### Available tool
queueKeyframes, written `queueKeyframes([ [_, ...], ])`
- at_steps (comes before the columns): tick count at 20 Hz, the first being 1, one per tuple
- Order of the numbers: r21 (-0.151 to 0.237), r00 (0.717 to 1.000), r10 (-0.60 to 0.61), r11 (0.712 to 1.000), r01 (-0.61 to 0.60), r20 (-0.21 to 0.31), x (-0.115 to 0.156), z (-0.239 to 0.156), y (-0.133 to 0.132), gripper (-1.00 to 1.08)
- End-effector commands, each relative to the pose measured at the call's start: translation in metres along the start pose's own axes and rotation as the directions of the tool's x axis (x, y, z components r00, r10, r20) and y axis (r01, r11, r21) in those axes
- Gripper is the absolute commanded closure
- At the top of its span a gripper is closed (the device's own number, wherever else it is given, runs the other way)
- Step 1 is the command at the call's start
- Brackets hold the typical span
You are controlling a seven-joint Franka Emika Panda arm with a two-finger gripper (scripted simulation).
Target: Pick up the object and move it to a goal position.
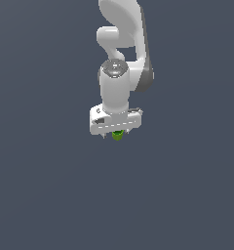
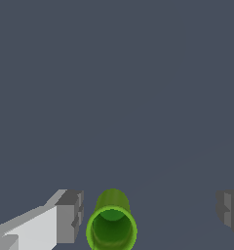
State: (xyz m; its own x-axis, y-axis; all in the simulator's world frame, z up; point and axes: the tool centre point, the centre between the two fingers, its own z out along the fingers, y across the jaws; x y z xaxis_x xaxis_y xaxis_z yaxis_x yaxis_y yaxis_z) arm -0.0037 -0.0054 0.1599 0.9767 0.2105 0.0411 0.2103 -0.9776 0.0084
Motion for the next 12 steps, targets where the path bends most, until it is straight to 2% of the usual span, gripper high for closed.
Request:
queueKeyframes([
  [1, 0.0, 0.998, -0.057, 0.998, 0.057, 0.004, -0.007, 0.006, -0.002, -0.92],
  [6, 0.003, 0.981, -0.193, 0.981, 0.193, 0.012, -0.024, 0.02, -0.006, -0.92],
  [12, 0.01, 0.934, -0.356, 0.934, 0.356, 0.021, -0.045, 0.036, -0.012, -0.92],
])
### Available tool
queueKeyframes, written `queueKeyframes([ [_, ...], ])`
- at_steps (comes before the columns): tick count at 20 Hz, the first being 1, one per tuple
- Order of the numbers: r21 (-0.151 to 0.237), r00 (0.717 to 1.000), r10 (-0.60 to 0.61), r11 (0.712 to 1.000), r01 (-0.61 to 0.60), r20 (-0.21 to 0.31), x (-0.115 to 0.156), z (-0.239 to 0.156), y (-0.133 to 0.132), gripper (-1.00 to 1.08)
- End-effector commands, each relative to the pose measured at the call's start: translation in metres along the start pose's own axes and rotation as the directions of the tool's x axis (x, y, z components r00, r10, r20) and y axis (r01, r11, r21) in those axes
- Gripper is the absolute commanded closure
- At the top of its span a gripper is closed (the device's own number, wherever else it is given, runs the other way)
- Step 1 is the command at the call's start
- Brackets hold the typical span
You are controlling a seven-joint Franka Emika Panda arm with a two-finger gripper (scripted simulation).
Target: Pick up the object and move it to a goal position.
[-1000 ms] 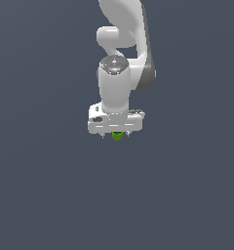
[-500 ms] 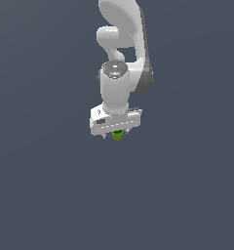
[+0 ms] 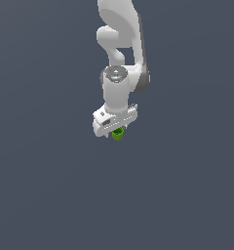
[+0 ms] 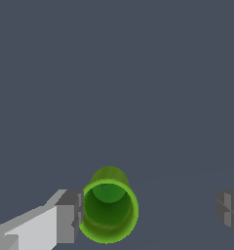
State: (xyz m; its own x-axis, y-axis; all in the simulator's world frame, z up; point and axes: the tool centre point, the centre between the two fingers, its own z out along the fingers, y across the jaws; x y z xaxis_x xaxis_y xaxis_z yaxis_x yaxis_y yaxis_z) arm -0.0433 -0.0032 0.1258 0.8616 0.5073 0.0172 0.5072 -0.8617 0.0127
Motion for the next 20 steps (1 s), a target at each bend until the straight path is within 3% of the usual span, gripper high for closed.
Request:
queueKeyframes([
  [1, 0.002, 0.997, -0.073, 0.997, 0.073, 0.003, -0.008, 0.007, -0.006, -0.92],
  [10, 0.012, 0.962, -0.272, 0.962, 0.272, 0.01, -0.03, 0.025, -0.022, -0.92],
  [20, 0.018, 0.934, -0.356, 0.934, 0.356, 0.012, -0.04, 0.032, -0.03, -0.92],
])
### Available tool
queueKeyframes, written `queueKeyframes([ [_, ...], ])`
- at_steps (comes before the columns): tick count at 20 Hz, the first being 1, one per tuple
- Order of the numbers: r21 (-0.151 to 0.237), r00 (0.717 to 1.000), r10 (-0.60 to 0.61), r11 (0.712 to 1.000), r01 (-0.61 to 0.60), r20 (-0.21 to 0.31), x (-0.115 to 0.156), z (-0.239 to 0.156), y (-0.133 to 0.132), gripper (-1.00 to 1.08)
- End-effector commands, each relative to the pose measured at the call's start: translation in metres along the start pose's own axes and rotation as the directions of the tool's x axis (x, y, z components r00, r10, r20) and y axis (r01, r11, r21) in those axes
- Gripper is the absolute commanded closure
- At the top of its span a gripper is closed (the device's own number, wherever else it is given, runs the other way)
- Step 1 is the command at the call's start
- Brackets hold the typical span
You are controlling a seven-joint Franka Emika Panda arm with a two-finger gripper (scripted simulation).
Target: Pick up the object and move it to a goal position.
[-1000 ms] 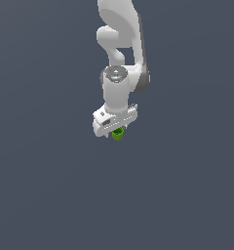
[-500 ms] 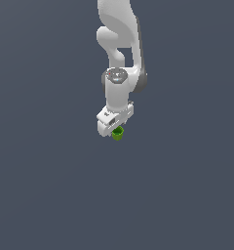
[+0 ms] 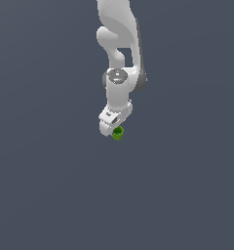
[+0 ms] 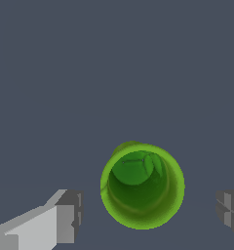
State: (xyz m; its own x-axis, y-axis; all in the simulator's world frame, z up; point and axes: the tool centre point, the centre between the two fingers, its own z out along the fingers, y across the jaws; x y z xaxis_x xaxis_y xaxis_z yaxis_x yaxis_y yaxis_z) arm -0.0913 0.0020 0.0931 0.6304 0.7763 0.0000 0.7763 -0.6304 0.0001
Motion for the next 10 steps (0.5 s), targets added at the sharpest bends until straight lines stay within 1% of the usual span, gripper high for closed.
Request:
queueKeyframes([
  [1, 0.0, 1.0, -0.008, 1.0, 0.008, 0.0, -0.001, 0.001, -0.001, -0.92],
  [5, 0.0, 1.0, -0.003, 1.0, 0.003, 0.0, 0.0, 0.003, 0.0, -0.92],
  [10, 0.0, 1.0, -0.005, 1.0, 0.005, 0.0, -0.001, 0.019, -0.001, -0.92],
])
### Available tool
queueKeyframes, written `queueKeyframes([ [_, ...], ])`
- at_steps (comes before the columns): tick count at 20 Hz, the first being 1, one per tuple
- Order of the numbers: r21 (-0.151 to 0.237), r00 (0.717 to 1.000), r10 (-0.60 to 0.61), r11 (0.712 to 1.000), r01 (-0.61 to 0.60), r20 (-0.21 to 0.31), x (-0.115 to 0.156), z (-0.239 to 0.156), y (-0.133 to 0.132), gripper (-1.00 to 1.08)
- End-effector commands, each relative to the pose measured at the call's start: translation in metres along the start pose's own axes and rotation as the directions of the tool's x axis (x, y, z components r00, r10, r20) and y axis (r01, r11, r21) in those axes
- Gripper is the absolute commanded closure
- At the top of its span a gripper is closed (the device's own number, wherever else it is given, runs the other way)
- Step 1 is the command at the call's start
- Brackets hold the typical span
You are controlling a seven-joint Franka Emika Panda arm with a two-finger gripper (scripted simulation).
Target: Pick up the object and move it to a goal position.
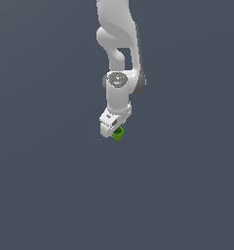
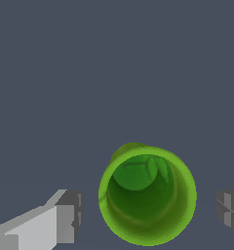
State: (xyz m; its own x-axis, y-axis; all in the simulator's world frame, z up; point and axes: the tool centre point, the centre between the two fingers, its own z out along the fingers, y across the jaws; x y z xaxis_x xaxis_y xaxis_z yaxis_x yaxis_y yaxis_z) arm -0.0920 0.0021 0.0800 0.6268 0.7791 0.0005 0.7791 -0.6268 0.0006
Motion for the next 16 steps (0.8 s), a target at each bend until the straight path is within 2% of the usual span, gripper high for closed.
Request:
queueKeyframes([
  [1, 0.001, 1.0, -0.001, 1.0, 0.001, 0.0, 0.0, 0.011, -0.001, -0.92],
  [11, 0.001, 1.0, -0.004, 1.0, 0.004, 0.001, 0.0, 0.038, -0.001, -0.92],
  [12, 0.001, 1.0, -0.004, 1.0, 0.004, 0.001, 0.0, 0.038, -0.001, 1.08],
  [16, 0.001, 1.0, -0.004, 1.0, 0.004, 0.001, 0.0, 0.038, -0.001, 1.08],
])
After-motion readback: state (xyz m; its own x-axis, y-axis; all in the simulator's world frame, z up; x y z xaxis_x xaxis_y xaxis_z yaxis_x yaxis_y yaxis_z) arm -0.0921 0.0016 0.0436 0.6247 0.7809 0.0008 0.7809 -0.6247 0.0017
